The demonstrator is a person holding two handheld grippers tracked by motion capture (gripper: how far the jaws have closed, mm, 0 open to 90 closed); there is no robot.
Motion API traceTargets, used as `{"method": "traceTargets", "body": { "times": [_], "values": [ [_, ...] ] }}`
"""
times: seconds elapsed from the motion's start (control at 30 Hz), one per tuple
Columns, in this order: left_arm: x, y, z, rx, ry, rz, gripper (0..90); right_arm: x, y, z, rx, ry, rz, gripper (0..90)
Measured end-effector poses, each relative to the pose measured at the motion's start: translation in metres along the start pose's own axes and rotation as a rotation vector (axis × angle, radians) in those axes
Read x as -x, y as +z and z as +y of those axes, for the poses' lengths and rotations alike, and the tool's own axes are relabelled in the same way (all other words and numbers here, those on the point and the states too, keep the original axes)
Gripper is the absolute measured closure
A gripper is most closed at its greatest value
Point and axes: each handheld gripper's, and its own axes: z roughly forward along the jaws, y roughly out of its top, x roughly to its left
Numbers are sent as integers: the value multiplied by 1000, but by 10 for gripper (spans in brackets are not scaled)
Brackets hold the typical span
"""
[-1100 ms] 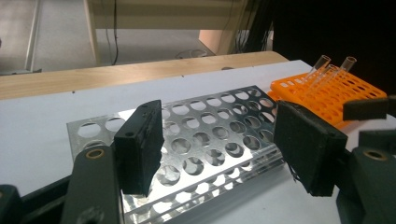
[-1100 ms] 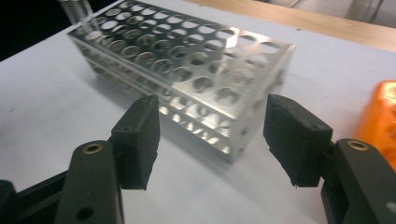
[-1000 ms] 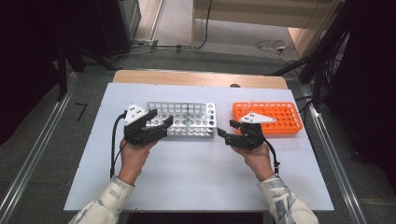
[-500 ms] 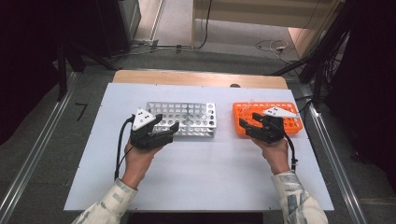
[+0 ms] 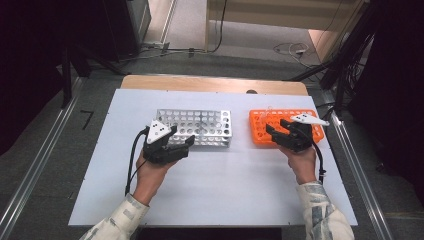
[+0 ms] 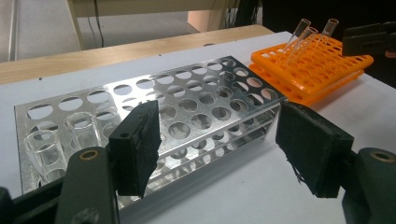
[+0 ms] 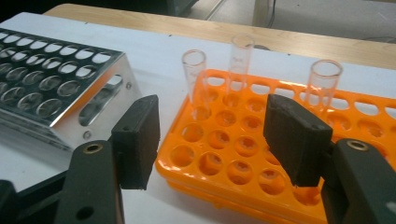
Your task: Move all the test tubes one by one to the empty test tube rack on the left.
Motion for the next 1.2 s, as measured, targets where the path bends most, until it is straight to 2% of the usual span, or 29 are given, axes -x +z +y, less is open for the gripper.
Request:
{"method": "traceTargets", "body": {
  "times": [0.4, 0.63, 0.77, 1.2],
  "values": [
    [4, 2, -5, -16, 9, 0, 305, 17, 13, -5, -3, 18, -91, 366],
    [6, 2, -6, -12, 5, -2, 306, 27, 23, -6, 4, 18, -170, 381],
    [6, 2, -7, -15, 5, -4, 305, 33, 29, -6, 2, 24, -204, 437],
    [6, 3, -7, -17, 7, 1, 306, 39, 47, -11, -17, 15, -235, 613]
  ]
}}
